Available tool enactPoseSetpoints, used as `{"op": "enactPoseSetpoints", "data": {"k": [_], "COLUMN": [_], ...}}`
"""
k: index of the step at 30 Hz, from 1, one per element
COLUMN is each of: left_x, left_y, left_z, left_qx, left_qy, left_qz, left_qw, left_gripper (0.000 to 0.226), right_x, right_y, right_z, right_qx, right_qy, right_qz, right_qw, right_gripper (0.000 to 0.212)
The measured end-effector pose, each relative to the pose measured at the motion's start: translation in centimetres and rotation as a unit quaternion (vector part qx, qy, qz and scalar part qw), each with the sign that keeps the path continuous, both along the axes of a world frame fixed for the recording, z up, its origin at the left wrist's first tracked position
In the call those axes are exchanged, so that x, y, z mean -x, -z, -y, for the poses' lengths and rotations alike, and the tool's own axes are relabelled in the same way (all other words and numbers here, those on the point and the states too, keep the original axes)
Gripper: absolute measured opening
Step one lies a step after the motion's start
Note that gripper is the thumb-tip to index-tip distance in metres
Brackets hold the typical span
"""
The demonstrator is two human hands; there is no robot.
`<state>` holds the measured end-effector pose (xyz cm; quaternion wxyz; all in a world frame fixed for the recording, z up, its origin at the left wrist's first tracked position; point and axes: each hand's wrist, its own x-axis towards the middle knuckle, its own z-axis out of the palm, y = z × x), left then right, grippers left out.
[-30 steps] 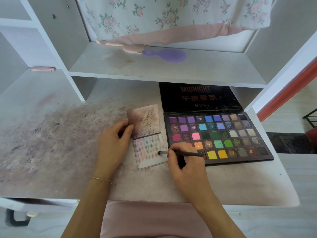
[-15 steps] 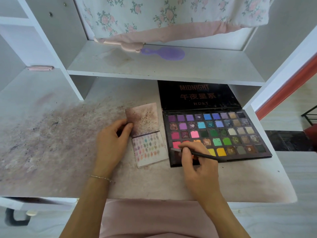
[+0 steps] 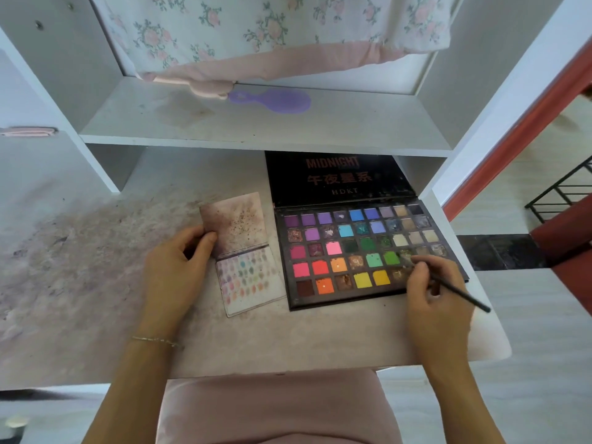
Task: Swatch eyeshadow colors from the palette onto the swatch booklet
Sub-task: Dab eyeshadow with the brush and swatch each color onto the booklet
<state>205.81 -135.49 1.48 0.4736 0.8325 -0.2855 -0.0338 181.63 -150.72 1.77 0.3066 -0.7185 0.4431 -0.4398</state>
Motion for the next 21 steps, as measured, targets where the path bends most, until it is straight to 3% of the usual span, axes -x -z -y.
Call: {"op": "enactPoseSetpoints", "data": {"k": [6,21], "left_x": [-0.1,-0.1], "left_y": [0.2,0.3], "left_z": [-0.1,0.0], "left_qx": [-0.003,0.005], "left_qy": [0.0,0.011], "left_qz": [-0.004,0.012], "left_qw": [1.0,1.0], "left_gripper": [0.018,0.016], "right_x": [1.7,1.5], "right_y": [0.0,0.0], "right_z": [1.4,1.6], "right_qx": [-0.017,-0.061], "right_qy": [0.143,0.151], "right_qz": [0.014,-0.03], "right_qw": [0.99,0.986], "right_gripper": [0.007,0.01]}}
